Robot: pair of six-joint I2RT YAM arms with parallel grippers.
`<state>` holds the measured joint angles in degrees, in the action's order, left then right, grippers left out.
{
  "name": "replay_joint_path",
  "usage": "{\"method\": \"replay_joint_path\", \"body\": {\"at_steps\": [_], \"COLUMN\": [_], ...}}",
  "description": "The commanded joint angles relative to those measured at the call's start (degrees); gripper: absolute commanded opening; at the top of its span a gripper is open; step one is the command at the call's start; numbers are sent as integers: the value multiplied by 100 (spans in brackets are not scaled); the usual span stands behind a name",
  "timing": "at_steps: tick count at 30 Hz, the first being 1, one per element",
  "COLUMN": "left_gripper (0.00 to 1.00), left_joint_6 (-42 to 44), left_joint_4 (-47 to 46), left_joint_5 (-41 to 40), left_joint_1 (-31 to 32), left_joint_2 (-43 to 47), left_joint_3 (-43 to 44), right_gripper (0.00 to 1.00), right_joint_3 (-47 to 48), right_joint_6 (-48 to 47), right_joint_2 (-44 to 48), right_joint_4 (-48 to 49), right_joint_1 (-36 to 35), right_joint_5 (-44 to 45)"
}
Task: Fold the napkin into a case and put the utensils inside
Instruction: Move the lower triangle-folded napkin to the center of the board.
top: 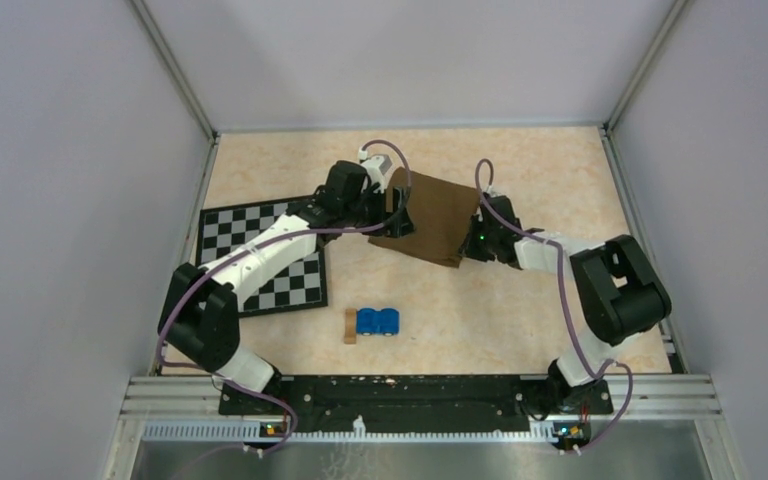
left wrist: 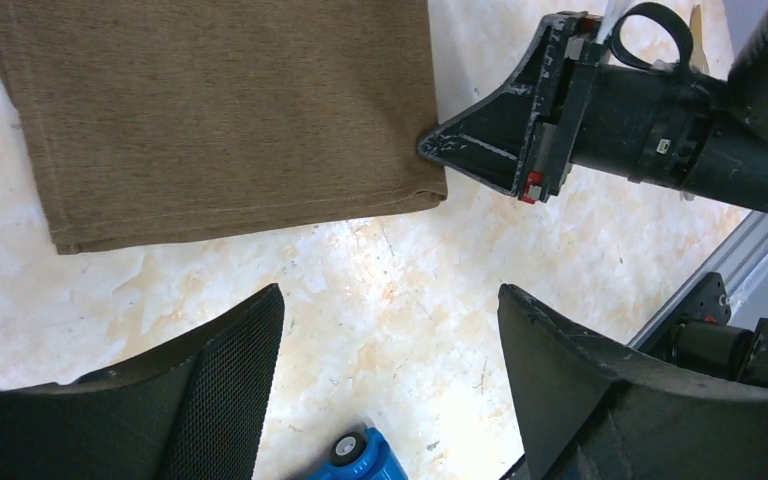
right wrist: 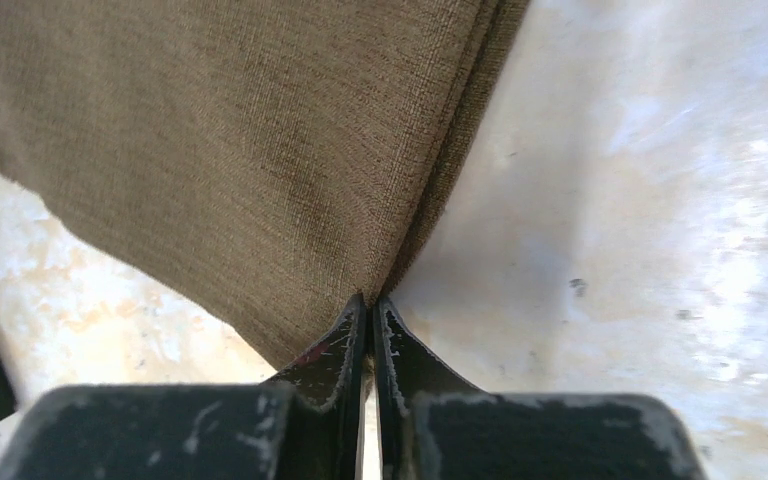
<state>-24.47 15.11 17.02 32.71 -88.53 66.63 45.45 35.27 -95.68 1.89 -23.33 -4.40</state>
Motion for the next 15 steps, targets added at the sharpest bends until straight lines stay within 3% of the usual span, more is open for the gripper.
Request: {"method": "replay_joint_path", "body": {"at_steps": [1,3,5,8,12,15], "left_gripper": [83,83,83,84,84,83], "left_joint_6": [-182,-258,-441,-994,-1747,-2014], "left_joint_4": [-239,-248,-364,-864,-2112,-2450], "left_joint_5": [143,318,450,649,1390,1678], "left_joint_1": [-83,-110,-152,-312,-509,-531], "left_joint_2": [329,291,240,74,-565,-1337], "left_joint_3": [-15,-27,-105,-306,-381,160], "right_gripper": [0,5,27,45,50,41], "right_joint_3": [-105,-110,65,610,985,1033], "right_joint_6": [-721,-785,-886,-1133,-1225,-856], "right_joint_2": [51,417,862,1351,1390,877], "right_joint_4": [-1734,-2062,-2375,-2747,-2046,-1499], "right_joint_1": [435,759,812,811,813,813], "right_joint_5": [1250,1369,1755,1777,-71,-1492]}}
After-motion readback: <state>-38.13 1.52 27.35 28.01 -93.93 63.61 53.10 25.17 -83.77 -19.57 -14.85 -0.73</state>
